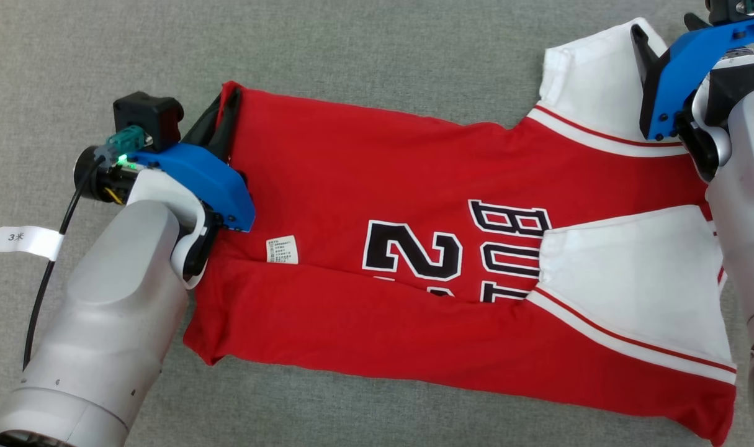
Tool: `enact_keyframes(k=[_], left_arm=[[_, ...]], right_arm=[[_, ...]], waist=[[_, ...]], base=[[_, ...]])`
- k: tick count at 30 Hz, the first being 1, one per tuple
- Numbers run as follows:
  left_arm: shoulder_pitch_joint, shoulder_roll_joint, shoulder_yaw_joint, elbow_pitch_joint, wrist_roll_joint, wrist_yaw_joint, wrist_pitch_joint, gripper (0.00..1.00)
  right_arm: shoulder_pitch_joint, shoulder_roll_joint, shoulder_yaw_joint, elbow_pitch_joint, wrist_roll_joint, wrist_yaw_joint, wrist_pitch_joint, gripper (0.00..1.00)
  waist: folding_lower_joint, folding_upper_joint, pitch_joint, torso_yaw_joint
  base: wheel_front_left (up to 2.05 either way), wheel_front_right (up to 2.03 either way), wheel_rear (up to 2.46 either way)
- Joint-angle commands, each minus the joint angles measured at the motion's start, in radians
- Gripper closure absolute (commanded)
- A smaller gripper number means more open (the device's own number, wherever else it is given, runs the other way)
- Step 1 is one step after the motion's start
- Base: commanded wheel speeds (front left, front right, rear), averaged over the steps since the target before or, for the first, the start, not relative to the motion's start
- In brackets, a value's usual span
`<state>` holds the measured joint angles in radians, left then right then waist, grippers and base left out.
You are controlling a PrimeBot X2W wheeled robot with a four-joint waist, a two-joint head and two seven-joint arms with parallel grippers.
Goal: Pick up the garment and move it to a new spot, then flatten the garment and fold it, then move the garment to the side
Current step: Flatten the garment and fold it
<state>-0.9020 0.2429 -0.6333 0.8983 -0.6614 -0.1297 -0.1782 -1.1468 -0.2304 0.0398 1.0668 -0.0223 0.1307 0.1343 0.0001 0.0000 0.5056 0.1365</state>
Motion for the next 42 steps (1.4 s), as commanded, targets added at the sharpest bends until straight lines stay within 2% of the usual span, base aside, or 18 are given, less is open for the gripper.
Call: enact_keyframes(k=[1, 5, 6, 7, 8, 12, 18, 28, 35, 42], left_arm=[[-0.023, -0.002, -0.013, -0.006, -0.01, -0.001, -0.011, 1.0], [-0.035, -0.003, -0.033, -0.006, -0.027, -0.001, -0.022, 1.0], [-0.035, -0.001, -0.038, -0.005, -0.029, -0.001, -0.024, 1.0], [-0.035, -0.001, -0.038, -0.005, -0.029, -0.001, -0.024, 1.0], [-0.037, 0.0, -0.042, -0.004, -0.035, -0.001, -0.027, 1.0], [-0.04, 0.006, -0.053, 0.004, -0.05, -0.001, -0.038, 1.0], [-0.022, 0.019, -0.066, 0.021, -0.071, -0.001, -0.058, 1.0], [0.052, 0.044, -0.058, 0.046, -0.094, -0.001, -0.08, 1.0], [0.134, 0.064, -0.034, 0.02, -0.091, 0.011, -0.087, 1.0], [0.218, 0.082, 0.016, -0.054, -0.073, 0.035, -0.087, 1.0]], right_arm=[[-0.026, -0.012, 0.01, 0.026, -0.005, 0.0, 0.022, 0.0], [-0.043, -0.008, 0.023, 0.087, 0.013, 0.0, 0.078, 0.02], [-0.046, -0.004, 0.03, 0.095, 0.018, 0.0, 0.084, 0.48], [-0.046, -0.004, 0.03, 0.095, 0.018, 0.0, 0.084, 0.48], [-0.052, 0.0, 0.032, 0.104, 0.029, 0.0, 0.09, 1.0], [-0.077, -0.006, 0.036, 0.106, 0.06, 0.0, 0.059, 1.0], [-0.068, -0.008, 0.046, 0.069, 0.086, 0.0, -0.102, 1.0], [0.079, 0.044, 0.111, -0.019, 0.188, 0.0, -0.335, 1.0], [0.303, 0.037, 0.184, -0.234, 0.291, 0.0, -0.381, 1.0], [0.584, -0.002, 0.194, -0.532, 0.349, 0.0, -0.348, 1.0]], waist=[[-0.0001, 0.0, 0.011, 0.01], [-0.0001, 0.0, 0.02, 0.016], [-0.0001, 0.0, 0.022, 0.016], [-0.0001, 0.0, 0.022, 0.016], [-0.0001, 0.0, 0.023, 0.015], [-0.0001, 0.0, 0.025, 0.009], [-0.0001, 0.0, -0.008, -0.011], [-0.0001, 0.0, -0.12, -0.072], [-0.0001, 0.0, -0.179, -0.096], [-0.0001, 0.0, -0.224, -0.111]], base=[[0.0, 0.0, 0.0], [0.0, 0.0, 0.0], [0.0, 0.0, 0.0], [0.0, 0.0, 0.0], [0.0, 0.0, 0.0], [0.0, 0.0, 0.0], [0.0, 0.0, 0.0], [0.0, 0.0, 0.0], [0.0, 0.0, 0.0], [0.0, 0.0, 0.0]])
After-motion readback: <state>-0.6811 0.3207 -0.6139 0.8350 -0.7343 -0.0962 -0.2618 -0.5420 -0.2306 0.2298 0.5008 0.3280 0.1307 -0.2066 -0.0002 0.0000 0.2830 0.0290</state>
